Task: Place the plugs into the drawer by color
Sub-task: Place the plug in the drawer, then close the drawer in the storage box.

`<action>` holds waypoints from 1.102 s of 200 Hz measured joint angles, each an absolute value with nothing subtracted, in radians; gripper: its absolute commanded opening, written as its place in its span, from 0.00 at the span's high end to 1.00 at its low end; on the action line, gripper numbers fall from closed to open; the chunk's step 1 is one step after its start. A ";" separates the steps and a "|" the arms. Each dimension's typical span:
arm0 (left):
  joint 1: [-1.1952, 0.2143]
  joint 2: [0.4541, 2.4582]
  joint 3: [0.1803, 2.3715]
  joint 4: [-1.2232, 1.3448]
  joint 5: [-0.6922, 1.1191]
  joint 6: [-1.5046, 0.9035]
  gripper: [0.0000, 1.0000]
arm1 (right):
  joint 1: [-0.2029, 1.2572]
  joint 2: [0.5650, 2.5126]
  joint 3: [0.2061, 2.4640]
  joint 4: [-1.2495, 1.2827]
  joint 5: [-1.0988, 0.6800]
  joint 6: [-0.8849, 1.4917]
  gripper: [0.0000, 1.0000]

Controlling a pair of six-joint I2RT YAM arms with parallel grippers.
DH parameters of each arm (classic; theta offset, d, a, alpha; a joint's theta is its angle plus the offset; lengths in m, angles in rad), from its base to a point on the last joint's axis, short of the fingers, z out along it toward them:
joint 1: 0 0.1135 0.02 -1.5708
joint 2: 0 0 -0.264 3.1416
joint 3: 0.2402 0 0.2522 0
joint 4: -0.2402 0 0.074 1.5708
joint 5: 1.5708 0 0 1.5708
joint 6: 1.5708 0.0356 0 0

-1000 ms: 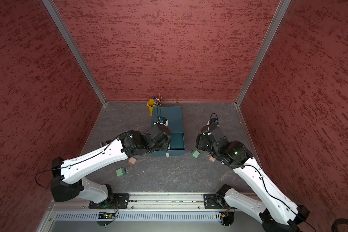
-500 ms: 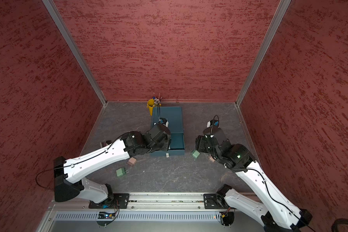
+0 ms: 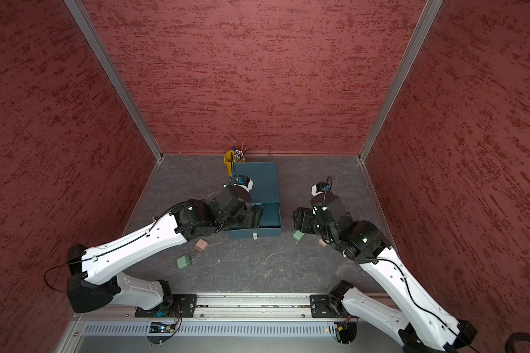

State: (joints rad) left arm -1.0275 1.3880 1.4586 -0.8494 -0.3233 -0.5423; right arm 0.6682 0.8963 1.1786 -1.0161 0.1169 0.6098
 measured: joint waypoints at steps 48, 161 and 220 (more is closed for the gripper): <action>-0.891 1.296 1.468 -0.849 -0.337 -0.533 0.24 | 0.794 0.859 1.157 -0.934 0.071 0.577 0.28; -0.669 1.334 1.287 -0.783 -0.171 -0.542 0.34 | 1.250 1.128 1.111 -0.710 0.135 0.574 0.28; -0.636 1.334 1.231 -0.704 -0.128 -0.545 0.35 | 1.268 1.192 1.100 -0.656 0.214 0.625 0.24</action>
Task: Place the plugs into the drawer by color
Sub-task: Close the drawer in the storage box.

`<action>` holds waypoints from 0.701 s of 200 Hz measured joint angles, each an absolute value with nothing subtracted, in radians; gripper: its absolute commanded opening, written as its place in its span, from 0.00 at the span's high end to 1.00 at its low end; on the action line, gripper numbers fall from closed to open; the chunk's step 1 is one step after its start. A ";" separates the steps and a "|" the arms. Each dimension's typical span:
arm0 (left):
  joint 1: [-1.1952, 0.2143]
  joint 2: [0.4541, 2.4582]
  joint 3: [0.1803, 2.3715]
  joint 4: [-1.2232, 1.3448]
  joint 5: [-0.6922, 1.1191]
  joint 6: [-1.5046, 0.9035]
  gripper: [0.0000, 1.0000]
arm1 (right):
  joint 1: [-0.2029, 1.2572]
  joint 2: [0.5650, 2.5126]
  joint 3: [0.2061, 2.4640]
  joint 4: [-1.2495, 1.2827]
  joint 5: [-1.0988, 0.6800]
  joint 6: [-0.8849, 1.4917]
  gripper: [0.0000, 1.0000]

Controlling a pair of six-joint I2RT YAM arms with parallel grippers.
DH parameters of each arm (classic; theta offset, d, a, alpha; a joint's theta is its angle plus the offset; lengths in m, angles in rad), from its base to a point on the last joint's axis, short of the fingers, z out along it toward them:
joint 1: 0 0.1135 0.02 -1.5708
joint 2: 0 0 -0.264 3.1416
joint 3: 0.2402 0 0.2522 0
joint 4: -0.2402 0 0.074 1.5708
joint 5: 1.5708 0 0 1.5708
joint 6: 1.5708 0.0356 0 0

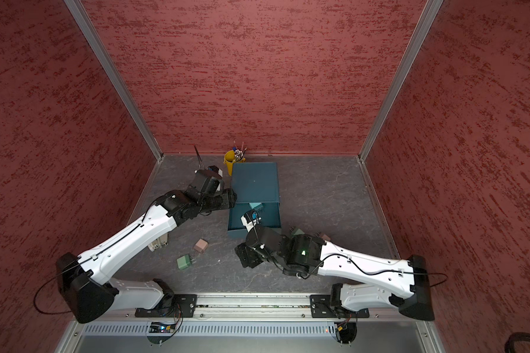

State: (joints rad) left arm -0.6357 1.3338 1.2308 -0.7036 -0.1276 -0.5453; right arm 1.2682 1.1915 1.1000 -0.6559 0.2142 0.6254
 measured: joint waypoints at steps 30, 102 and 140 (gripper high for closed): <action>-0.632 1.322 1.209 -0.676 -0.120 -0.545 0.36 | 1.268 1.208 1.100 -0.656 0.266 0.645 0.23; -0.619 1.306 1.190 -0.662 -0.109 -0.543 0.36 | 1.266 1.240 1.100 -0.636 0.382 0.673 0.20; -0.616 1.290 1.176 -0.660 -0.109 -0.540 0.36 | 1.237 1.303 1.100 -0.573 0.412 0.650 0.19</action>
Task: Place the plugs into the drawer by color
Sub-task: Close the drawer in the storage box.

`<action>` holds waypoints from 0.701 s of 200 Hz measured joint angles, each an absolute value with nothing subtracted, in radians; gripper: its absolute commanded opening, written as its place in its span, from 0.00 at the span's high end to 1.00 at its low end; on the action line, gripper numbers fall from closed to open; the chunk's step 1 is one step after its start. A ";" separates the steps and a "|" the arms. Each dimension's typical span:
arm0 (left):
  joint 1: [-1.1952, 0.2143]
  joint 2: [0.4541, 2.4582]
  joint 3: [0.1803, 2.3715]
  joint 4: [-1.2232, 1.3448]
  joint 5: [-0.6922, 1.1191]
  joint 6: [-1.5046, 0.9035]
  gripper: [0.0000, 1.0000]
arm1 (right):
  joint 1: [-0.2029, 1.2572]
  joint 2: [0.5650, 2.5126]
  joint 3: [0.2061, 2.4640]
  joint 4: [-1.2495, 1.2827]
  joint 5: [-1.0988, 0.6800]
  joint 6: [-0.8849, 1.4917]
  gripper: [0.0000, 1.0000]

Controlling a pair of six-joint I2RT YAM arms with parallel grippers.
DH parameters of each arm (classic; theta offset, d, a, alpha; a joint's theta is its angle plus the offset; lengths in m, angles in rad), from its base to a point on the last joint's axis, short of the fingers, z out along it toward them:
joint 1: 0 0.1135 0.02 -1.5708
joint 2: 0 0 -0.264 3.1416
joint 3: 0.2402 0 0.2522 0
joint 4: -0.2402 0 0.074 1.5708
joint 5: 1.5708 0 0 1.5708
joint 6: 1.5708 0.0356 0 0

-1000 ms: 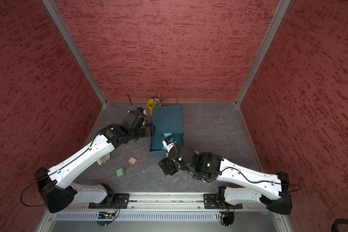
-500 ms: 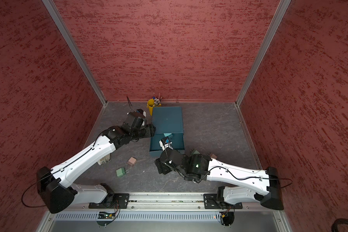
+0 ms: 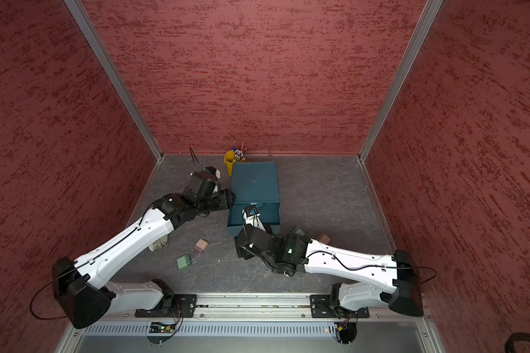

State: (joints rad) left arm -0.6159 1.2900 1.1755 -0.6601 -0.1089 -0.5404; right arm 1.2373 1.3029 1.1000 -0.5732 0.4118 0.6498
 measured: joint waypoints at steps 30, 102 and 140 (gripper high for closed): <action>-0.615 1.285 1.172 -0.661 -0.106 -0.540 0.36 | 1.194 1.326 1.100 -0.509 0.423 0.619 0.18; -0.612 1.262 1.155 -0.665 -0.101 -0.524 0.36 | 1.079 1.343 1.025 -0.237 0.422 0.527 0.17; -0.612 1.254 1.145 -0.657 -0.099 -0.522 0.37 | 1.067 1.349 0.994 -0.147 0.420 0.515 0.17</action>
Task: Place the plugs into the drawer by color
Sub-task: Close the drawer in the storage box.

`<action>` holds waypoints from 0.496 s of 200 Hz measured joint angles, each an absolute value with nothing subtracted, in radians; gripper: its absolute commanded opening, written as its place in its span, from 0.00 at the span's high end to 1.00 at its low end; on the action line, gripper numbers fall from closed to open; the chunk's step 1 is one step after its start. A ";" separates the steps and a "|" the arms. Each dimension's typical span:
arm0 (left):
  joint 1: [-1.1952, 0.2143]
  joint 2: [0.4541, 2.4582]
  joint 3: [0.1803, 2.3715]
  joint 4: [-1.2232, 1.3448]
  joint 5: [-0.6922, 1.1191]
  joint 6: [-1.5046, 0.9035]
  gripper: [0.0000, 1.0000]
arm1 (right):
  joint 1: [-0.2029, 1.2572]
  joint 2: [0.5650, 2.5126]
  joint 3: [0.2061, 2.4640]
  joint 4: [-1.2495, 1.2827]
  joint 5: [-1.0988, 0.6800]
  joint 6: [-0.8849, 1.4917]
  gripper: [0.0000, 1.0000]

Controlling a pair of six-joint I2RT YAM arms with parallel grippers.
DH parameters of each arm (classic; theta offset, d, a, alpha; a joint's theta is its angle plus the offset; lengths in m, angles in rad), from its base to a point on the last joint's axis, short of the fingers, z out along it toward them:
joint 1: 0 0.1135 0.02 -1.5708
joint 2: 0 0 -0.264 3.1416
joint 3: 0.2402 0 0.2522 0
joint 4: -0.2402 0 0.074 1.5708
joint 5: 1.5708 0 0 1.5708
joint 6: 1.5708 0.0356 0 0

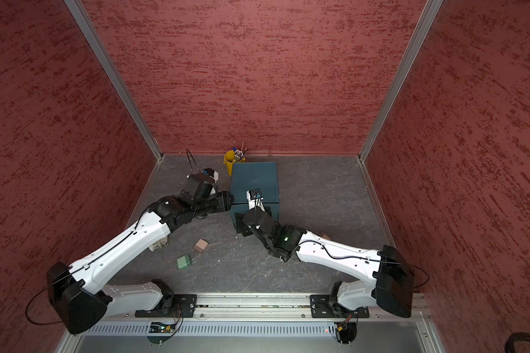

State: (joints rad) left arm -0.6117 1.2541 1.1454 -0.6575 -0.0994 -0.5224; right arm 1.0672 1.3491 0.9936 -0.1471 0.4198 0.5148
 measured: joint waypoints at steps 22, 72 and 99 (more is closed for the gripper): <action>-0.611 1.254 1.144 -0.656 -0.097 -0.522 0.37 | 1.064 1.349 0.994 -0.113 0.419 0.515 0.17; -0.611 1.253 1.144 -0.656 -0.090 -0.522 0.37 | 1.057 1.351 0.994 -0.092 0.421 0.513 0.16; -0.611 1.253 1.144 -0.655 -0.087 -0.522 0.37 | 1.050 1.351 0.993 -0.088 0.420 0.507 0.15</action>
